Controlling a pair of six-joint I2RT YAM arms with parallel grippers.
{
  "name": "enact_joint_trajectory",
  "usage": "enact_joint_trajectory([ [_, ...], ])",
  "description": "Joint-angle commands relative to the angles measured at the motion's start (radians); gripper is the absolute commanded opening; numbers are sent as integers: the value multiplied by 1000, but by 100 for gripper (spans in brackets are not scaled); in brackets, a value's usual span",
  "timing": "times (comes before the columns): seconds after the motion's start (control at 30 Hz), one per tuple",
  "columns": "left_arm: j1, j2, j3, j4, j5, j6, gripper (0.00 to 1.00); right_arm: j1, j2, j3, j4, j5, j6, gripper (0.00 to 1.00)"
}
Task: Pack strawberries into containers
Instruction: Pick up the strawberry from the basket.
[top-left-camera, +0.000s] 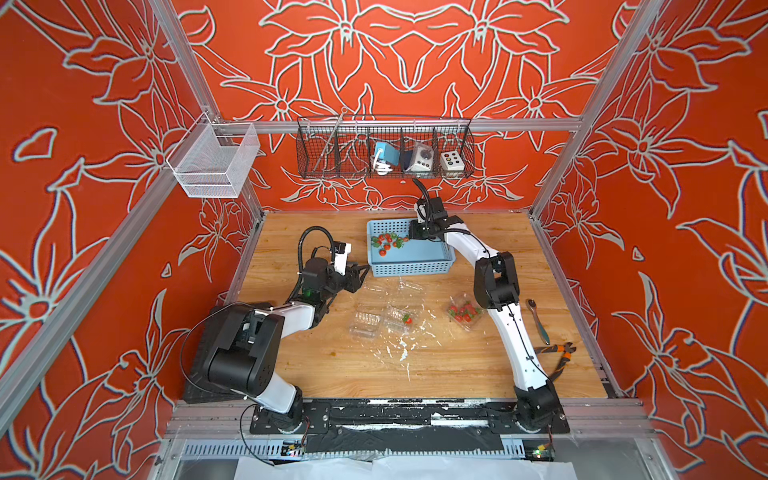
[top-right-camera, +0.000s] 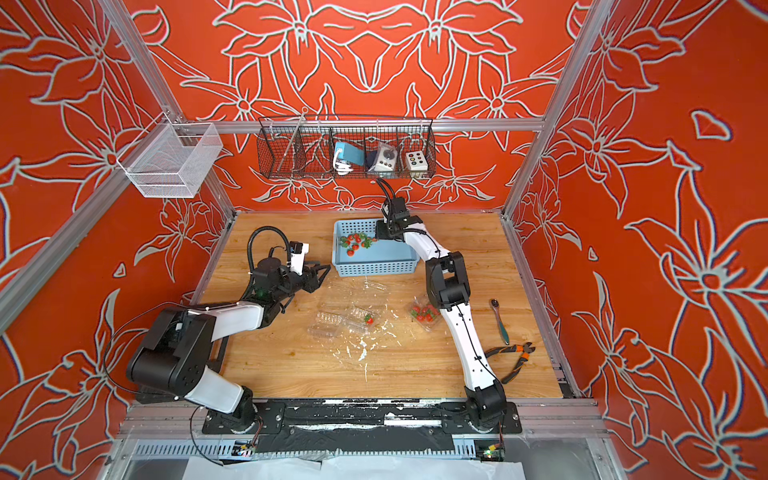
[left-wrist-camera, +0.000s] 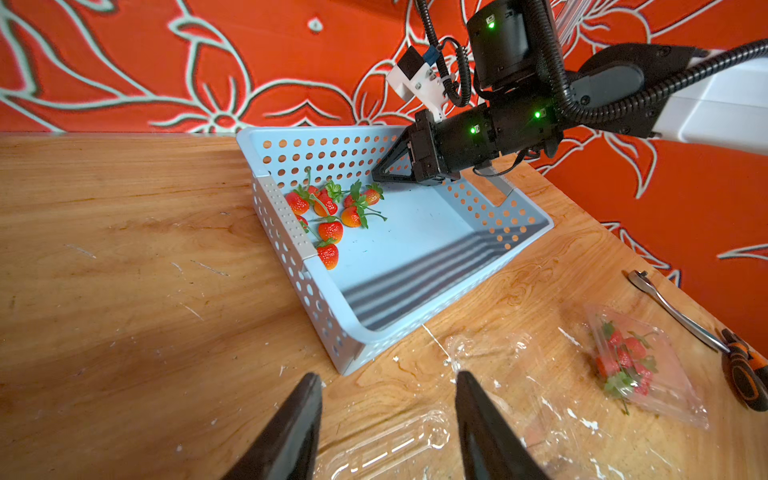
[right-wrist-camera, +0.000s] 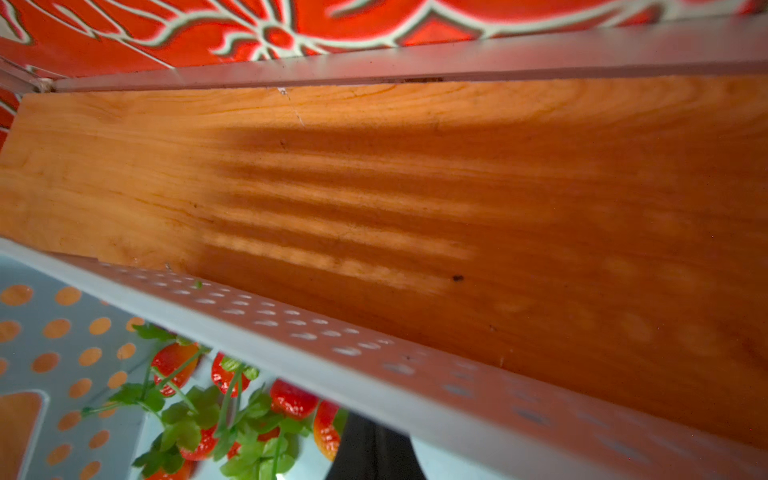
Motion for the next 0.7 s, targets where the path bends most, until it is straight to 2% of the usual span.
enact_joint_trajectory([
  [0.0, -7, -10, 11, 13, 6, 11, 52, -7, -38, -31, 55, -18, 7, 0],
  [0.2, -7, -12, 9, 14, 8, 11, 52, -7, -116, -146, 118, -52, 0, 0],
  [0.67, -7, -15, 6, 16, 6, 10, 52, -6, -425, -562, 285, -106, -20, 0],
])
